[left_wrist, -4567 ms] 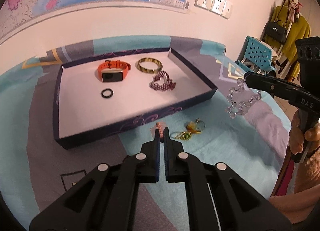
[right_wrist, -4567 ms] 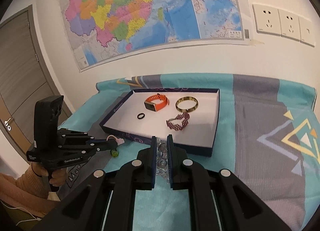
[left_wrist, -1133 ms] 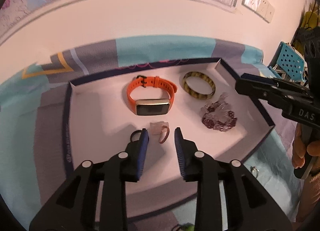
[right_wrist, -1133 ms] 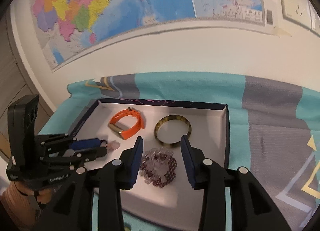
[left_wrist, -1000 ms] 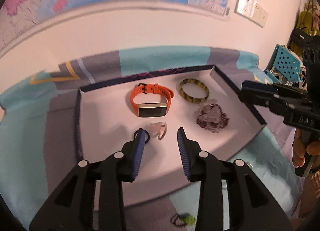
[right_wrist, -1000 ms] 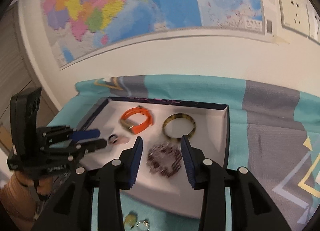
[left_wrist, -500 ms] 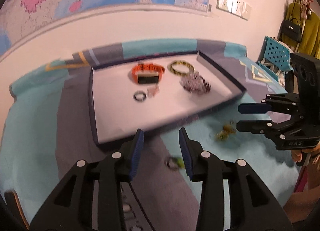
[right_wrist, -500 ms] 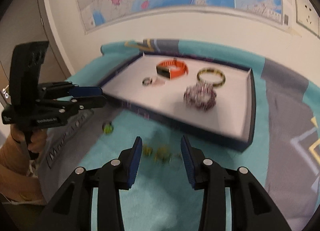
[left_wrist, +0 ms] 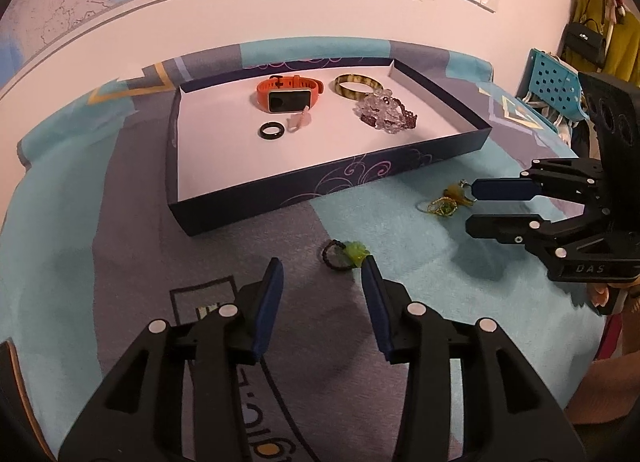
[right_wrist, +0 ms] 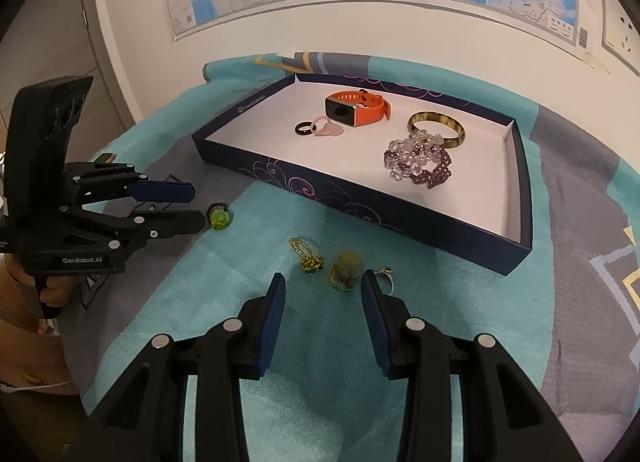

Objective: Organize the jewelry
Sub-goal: 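Move the left tool to the black hair tie while the right tool approaches the small yellow ring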

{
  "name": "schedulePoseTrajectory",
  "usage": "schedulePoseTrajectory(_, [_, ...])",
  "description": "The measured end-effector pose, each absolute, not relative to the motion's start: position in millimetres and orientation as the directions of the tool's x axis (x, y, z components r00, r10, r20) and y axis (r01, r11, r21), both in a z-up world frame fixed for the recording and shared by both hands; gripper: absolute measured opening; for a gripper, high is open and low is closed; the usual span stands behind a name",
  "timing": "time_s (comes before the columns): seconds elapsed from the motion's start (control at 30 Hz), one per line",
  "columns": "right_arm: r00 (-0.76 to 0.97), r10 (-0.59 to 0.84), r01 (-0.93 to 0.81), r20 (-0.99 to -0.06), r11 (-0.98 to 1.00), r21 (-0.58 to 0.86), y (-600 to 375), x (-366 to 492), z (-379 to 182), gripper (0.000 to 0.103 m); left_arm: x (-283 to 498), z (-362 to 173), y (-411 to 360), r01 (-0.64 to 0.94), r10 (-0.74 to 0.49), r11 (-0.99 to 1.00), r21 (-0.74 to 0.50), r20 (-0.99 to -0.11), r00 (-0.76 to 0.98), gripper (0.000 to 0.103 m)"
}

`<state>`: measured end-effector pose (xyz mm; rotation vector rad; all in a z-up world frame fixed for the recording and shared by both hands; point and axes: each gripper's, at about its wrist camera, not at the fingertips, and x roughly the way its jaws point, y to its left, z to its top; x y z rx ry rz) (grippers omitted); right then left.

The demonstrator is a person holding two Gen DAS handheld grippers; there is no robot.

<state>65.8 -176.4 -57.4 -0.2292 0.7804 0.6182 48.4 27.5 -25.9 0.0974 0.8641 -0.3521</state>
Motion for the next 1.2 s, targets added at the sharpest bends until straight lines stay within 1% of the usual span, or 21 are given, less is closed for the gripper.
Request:
schedulePoseTrajectory(0.13, [0.550, 0.429, -0.591, -0.716, 0.806, 0.030, -175.7, 67.9, -58.4, 0.037, 48.4, -25.7, 27.3, 0.345, -0.271, 0.936, -0.064, -0.758, 0.594, 0.043])
schedulePoseTrajectory(0.4, [0.558, 0.426, -0.578, -0.712, 0.816, 0.035, -177.4, 68.1, -57.7, 0.031, 50.0, -28.9, 26.8, 0.341, -0.269, 0.938, -0.068, -0.765, 0.586, 0.043])
schedulePoseTrajectory(0.83, [0.559, 0.452, -0.592, -0.695, 0.805, 0.048, -173.3, 66.5, -51.2, 0.030, 56.5, -30.0, 14.9, 0.359, -0.266, 0.932, -0.051, -0.768, 0.583, 0.043])
schedulePoseTrajectory(1.1, [0.570, 0.448, -0.615, -0.688, 0.789, 0.004, -158.4, 67.7, -47.9, 0.029, 57.9, -30.7, 13.6, 0.363, -0.272, 0.930, -0.056, -0.769, 0.579, 0.043])
schedulePoseTrajectory(1.2, [0.574, 0.448, -0.597, -0.685, 0.802, 0.025, -167.1, 69.2, -47.4, 0.029, 58.1, -31.4, 14.4, 0.363, -0.277, 0.930, -0.063, -0.769, 0.576, 0.043])
